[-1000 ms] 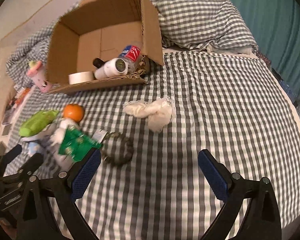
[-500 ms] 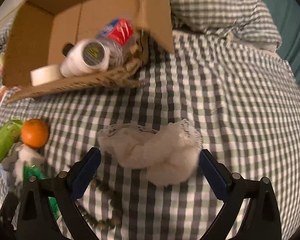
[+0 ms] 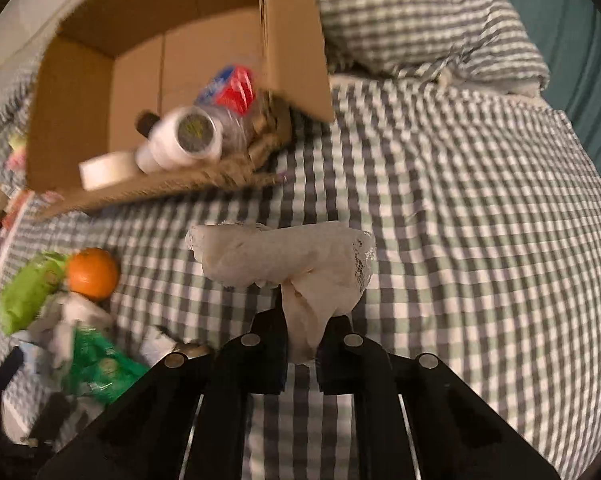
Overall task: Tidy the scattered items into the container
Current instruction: 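Grasp the green foil packet with the left gripper while the right holds the cloth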
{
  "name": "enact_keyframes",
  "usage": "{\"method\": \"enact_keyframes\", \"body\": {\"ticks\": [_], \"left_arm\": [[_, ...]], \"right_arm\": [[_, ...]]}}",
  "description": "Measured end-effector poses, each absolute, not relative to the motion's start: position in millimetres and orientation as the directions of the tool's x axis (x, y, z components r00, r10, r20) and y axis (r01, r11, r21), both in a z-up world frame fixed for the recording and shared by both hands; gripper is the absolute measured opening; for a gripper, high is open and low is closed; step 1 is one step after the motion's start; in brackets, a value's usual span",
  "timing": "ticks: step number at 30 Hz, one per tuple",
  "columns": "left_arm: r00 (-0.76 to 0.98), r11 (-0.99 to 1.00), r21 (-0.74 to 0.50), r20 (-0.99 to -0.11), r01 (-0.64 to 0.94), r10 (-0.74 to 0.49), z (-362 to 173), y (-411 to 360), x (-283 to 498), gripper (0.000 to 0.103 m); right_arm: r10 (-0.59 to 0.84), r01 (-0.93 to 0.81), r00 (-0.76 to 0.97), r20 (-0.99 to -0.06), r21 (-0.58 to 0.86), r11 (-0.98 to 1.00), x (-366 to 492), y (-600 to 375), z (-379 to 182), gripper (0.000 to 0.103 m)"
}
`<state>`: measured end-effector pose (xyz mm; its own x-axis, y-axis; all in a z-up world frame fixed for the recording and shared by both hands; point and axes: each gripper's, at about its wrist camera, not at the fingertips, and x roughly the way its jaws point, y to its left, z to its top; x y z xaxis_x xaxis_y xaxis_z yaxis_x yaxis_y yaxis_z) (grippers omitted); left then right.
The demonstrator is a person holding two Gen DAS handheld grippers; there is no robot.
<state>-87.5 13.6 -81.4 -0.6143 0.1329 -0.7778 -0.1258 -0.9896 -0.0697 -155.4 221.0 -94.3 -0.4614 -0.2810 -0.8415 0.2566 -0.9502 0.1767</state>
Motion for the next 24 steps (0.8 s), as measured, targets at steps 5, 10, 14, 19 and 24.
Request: {"method": "enact_keyframes", "body": {"ticks": [5, 10, 14, 19, 24], "left_arm": [[-0.6, -0.981, -0.084, -0.781, -0.172, 0.172, -82.3, 35.3, -81.7, 0.103], [-0.583, -0.972, -0.056, -0.792, -0.23, 0.184, -95.7, 64.8, -85.9, 0.103], [-0.537, -0.979, -0.031, -0.833, -0.2, 0.136, -116.1, 70.5, -103.6, 0.102], [-0.513, -0.983, -0.055, -0.847, -0.173, 0.138, -118.8, 60.3, -113.2, 0.043], [-0.515, -0.981, -0.095, -0.84, -0.168, 0.17, -105.9, 48.8, -108.7, 0.035]], "right_arm": [[-0.343, 0.276, -0.477, -0.809, 0.233, -0.933, -134.4, 230.7, -72.0, 0.009], [-0.37, 0.297, -0.462, -0.806, 0.252, -0.921, -123.6, 233.7, -70.0, 0.009], [-0.378, 0.299, -0.456, -0.806, 0.261, -0.918, -123.0, 242.4, -73.1, 0.009], [-0.376, 0.298, -0.447, -0.812, 0.261, -0.918, -121.6, 248.0, -76.6, 0.009], [-0.383, 0.31, -0.441, -0.811, 0.263, -0.914, -111.5, 247.1, -74.3, 0.009]]}}
